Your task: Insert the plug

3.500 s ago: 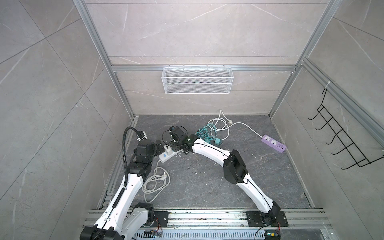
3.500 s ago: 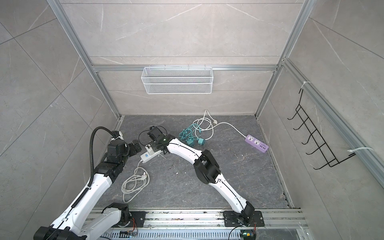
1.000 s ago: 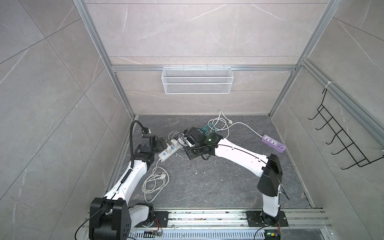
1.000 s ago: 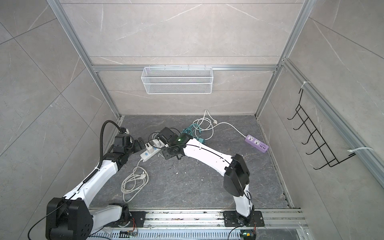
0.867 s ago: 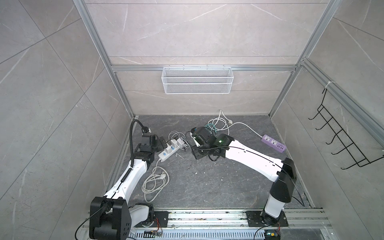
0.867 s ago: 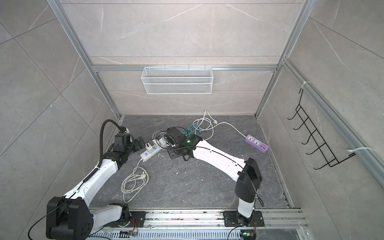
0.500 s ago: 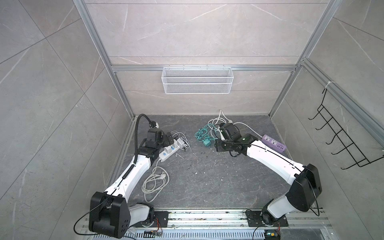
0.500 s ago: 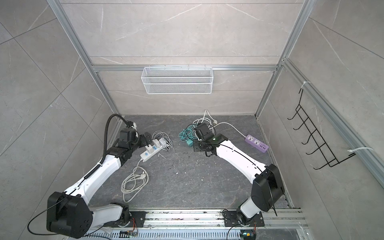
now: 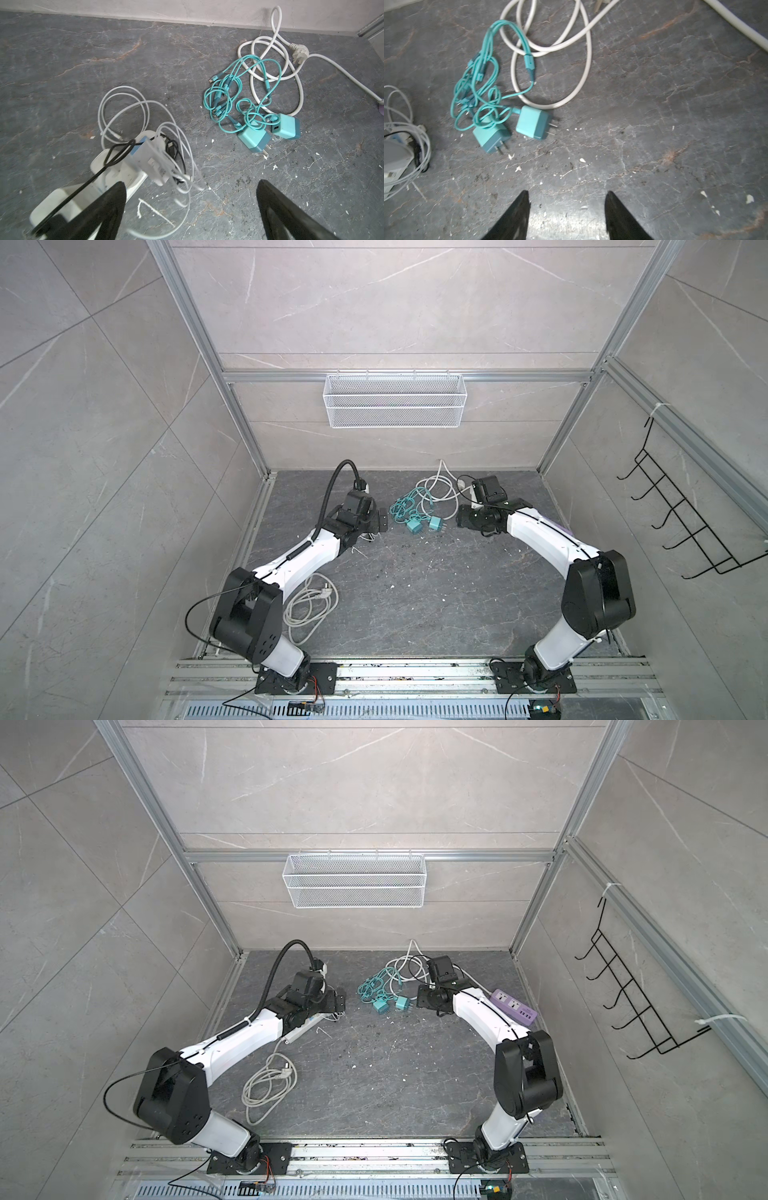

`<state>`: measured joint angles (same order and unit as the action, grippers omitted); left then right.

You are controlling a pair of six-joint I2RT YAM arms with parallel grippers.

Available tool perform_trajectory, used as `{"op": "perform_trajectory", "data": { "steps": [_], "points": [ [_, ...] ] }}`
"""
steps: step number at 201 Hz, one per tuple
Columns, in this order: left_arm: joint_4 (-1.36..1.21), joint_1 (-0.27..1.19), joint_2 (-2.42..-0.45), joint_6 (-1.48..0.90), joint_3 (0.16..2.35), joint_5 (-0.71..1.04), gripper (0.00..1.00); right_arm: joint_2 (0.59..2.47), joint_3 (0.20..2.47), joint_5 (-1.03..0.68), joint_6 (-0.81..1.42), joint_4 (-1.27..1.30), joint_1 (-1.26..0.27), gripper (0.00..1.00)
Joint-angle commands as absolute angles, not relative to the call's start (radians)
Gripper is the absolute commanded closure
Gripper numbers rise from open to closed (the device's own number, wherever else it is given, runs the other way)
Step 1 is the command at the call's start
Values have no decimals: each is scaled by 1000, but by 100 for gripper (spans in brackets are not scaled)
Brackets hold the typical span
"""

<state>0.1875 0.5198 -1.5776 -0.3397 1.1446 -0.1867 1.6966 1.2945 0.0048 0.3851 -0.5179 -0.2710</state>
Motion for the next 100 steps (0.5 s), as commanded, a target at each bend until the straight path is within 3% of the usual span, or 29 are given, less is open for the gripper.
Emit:
{"op": "perform_trajectory", "data": {
  "steps": [1,64,100],
  "points": [
    [174,527,-1630,-303,1222,-142,0,1732,1332,-3,389,-502,-208,38],
    [175,560,-1752,-255,1330,-59,0,1761,1247,87,546,-398,6,37],
    [169,562,-1761,-214,1337,-15,0,1735,1162,309,644,-296,38,37]
  ]
}}
